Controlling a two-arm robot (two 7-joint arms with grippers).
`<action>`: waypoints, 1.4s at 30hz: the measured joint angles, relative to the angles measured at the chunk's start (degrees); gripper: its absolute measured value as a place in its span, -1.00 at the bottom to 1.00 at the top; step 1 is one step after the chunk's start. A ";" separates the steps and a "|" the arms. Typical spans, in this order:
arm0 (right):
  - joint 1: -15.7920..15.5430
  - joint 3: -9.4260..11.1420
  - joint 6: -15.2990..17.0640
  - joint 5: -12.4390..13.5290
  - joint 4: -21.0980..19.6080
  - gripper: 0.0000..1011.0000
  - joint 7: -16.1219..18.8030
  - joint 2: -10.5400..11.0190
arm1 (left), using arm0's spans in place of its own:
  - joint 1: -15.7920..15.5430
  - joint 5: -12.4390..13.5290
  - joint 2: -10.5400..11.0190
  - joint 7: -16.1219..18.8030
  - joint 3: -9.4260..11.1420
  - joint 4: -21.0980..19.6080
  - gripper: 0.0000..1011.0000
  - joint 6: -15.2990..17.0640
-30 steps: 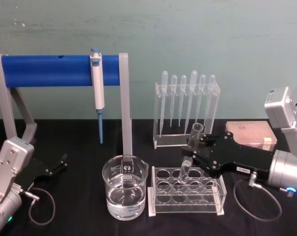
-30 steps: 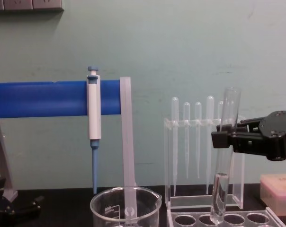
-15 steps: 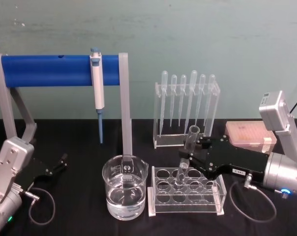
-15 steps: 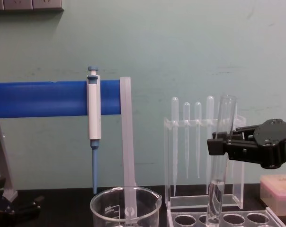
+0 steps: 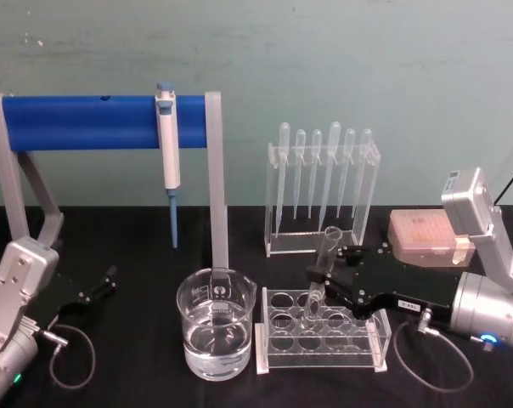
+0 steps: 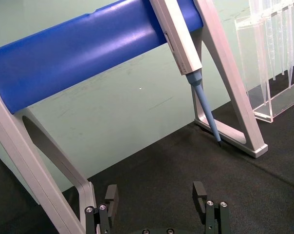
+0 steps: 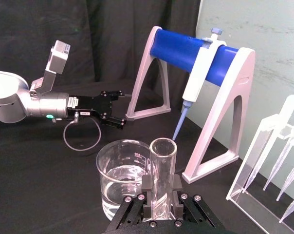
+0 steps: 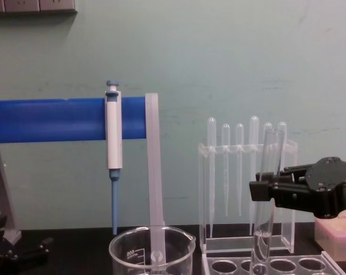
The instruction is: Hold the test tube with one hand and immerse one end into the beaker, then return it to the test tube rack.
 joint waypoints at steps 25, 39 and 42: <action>-1.18 -0.27 -1.09 -1.58 2.28 -0.53 0.24 -1.27 | 0.00 0.00 0.00 0.00 0.00 0.00 0.98 0.00; -2.33 -0.27 -1.09 -2.34 2.50 -0.53 -0.35 -1.78 | 0.00 0.00 0.00 0.00 0.00 0.00 0.98 0.00; -2.51 -0.16 -1.20 -2.40 2.62 -0.53 -0.40 -1.85 | 0.00 0.00 0.00 0.00 0.00 0.00 0.98 0.00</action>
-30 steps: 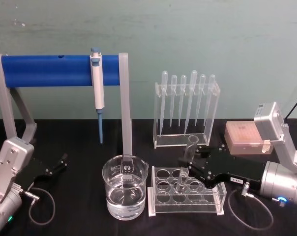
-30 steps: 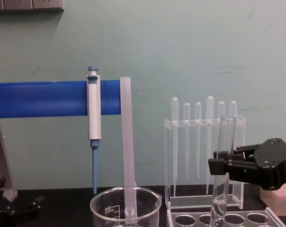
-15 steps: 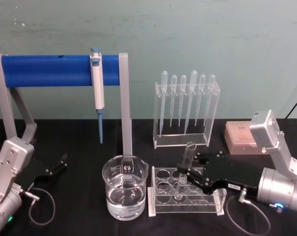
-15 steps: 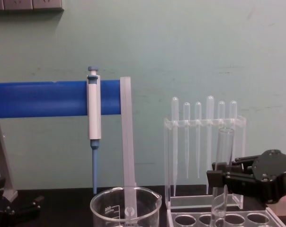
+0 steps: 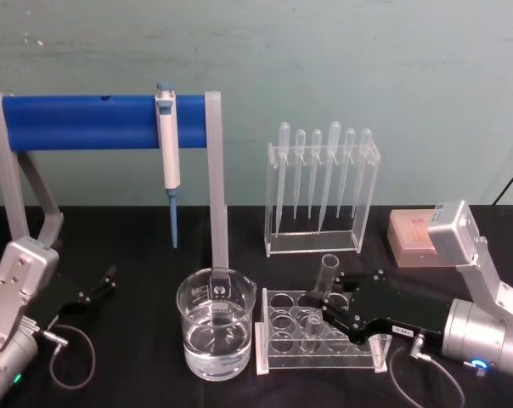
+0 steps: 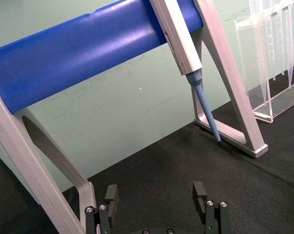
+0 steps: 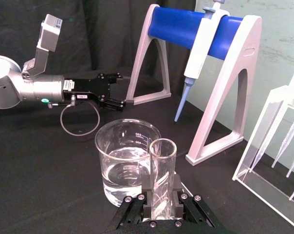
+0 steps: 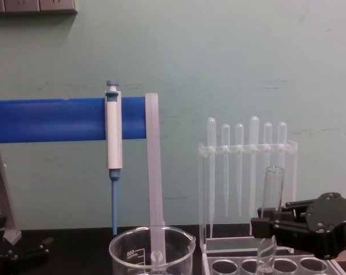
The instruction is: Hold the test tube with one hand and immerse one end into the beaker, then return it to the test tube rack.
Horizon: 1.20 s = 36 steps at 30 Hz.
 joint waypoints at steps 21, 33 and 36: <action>-1.18 0.75 -0.79 -1.41 0.12 -0.53 -0.83 -0.60 | 0.00 0.00 0.00 0.00 0.00 0.00 0.98 0.00; -1.10 0.74 -1.09 -2.61 0.50 -0.53 -0.82 -0.99 | 0.00 0.00 0.00 0.00 0.00 0.00 0.98 0.00; -1.11 0.74 -1.45 -3.00 0.70 -0.53 -0.82 -1.14 | 0.00 0.00 0.00 0.00 0.00 0.00 0.98 0.00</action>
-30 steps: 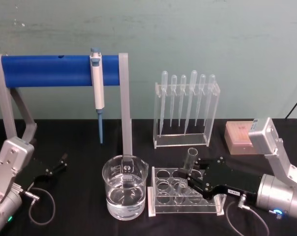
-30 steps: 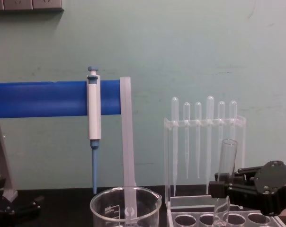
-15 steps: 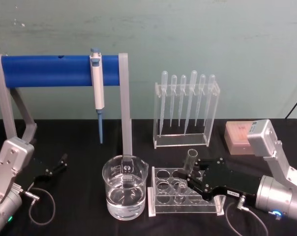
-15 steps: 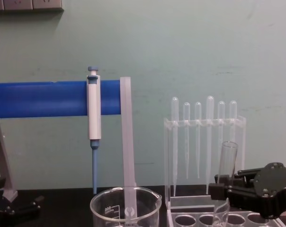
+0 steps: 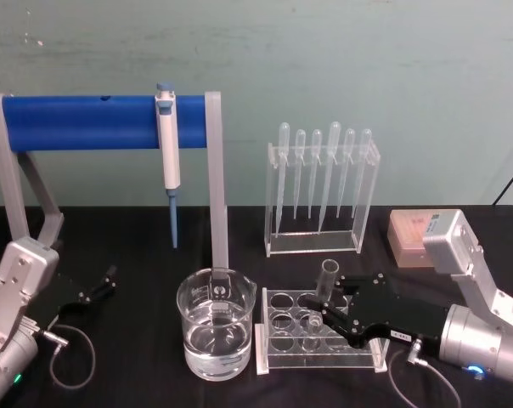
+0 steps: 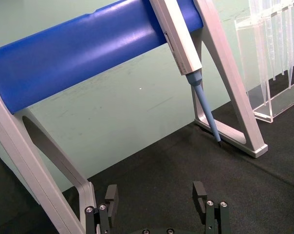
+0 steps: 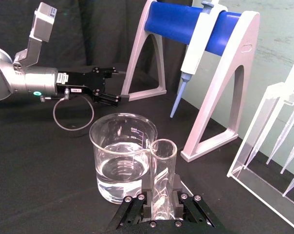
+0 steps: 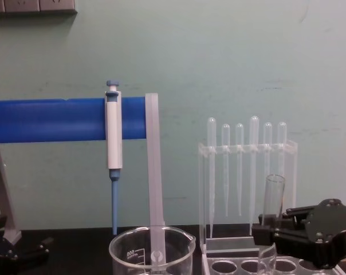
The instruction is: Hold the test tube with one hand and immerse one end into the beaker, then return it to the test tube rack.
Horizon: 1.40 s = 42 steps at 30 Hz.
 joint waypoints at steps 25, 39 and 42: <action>0.08 -0.04 -0.89 -1.18 1.33 -0.53 0.39 -1.12 | 0.00 0.00 0.00 0.00 0.00 0.00 0.98 0.00; 0.10 -0.02 -0.88 -1.13 1.28 -0.19 0.42 -1.08 | 0.00 0.00 0.00 0.00 0.00 0.00 0.98 0.00; 0.10 -0.01 -0.88 -1.12 1.27 -0.06 0.41 -1.07 | 0.00 0.00 0.00 0.00 0.00 0.00 0.98 0.00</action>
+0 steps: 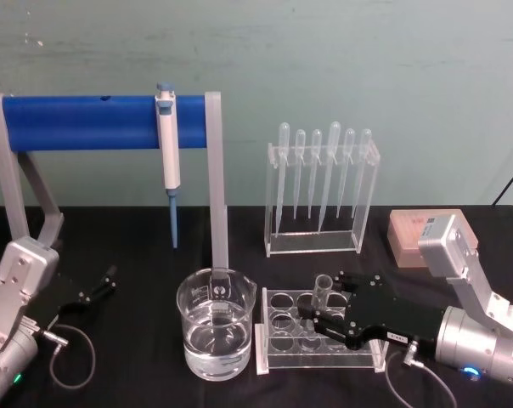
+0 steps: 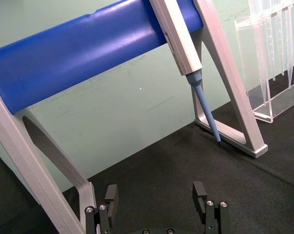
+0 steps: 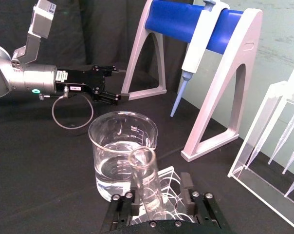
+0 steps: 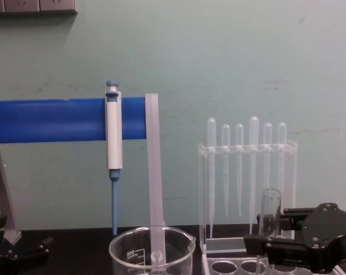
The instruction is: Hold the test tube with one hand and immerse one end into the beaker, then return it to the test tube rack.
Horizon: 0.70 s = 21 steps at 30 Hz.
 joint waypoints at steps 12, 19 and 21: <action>0.00 0.00 0.02 0.06 -0.05 0.73 0.00 0.02 | 0.00 0.00 0.00 0.00 0.00 0.00 0.98 0.00; -0.01 -0.18 -0.33 -0.27 -0.78 0.98 0.01 0.01 | 0.00 0.00 0.00 0.00 0.00 0.00 0.98 0.00; -0.13 -0.21 -0.66 -0.54 -1.31 0.98 0.00 0.01 | 0.00 0.00 0.00 0.00 0.00 0.00 0.98 0.00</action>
